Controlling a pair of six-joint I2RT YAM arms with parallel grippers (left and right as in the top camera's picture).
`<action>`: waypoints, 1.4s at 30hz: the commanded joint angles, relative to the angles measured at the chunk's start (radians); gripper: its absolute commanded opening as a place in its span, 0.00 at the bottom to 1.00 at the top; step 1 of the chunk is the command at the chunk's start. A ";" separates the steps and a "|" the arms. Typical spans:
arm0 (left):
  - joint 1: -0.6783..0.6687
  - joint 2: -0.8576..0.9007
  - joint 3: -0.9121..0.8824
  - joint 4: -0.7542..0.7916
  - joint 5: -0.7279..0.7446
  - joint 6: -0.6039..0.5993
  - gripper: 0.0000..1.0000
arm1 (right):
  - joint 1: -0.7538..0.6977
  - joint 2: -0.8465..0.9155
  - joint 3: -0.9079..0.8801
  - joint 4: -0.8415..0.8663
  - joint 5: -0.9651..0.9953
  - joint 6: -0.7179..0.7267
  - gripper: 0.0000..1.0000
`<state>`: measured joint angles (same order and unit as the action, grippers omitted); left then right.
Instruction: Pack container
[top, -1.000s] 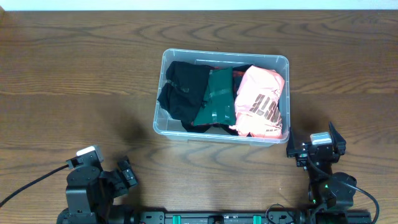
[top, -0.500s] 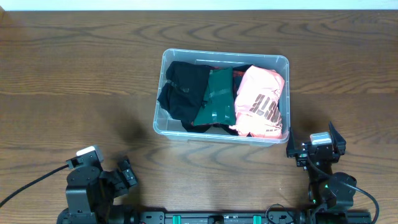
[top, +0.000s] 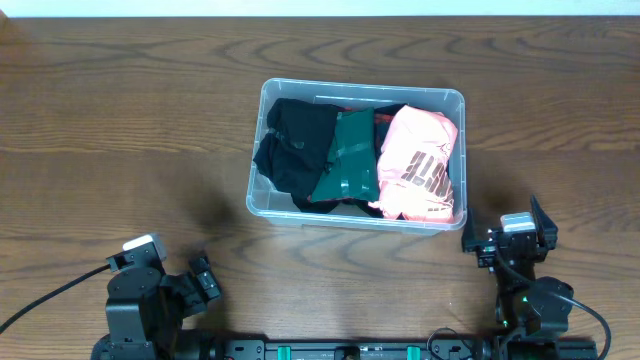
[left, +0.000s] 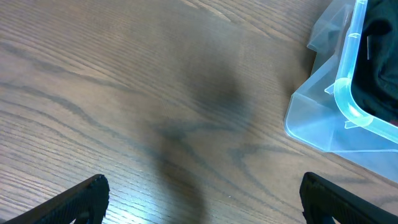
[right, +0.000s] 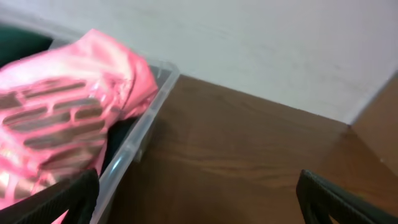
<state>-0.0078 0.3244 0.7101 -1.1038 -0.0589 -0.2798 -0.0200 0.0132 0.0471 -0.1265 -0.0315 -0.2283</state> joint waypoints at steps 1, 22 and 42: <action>-0.003 -0.003 0.000 -0.004 -0.002 0.013 0.98 | 0.007 0.000 -0.008 0.032 0.040 0.158 0.99; -0.003 -0.003 0.000 -0.004 -0.002 0.013 0.98 | 0.007 0.091 -0.008 -0.013 0.147 0.160 0.99; 0.000 -0.178 -0.082 0.019 -0.015 0.015 0.98 | 0.007 0.091 -0.008 -0.013 0.147 0.160 0.99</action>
<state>-0.0078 0.2058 0.6735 -1.0943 -0.0593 -0.2798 -0.0200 0.1028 0.0452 -0.1383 0.1062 -0.0624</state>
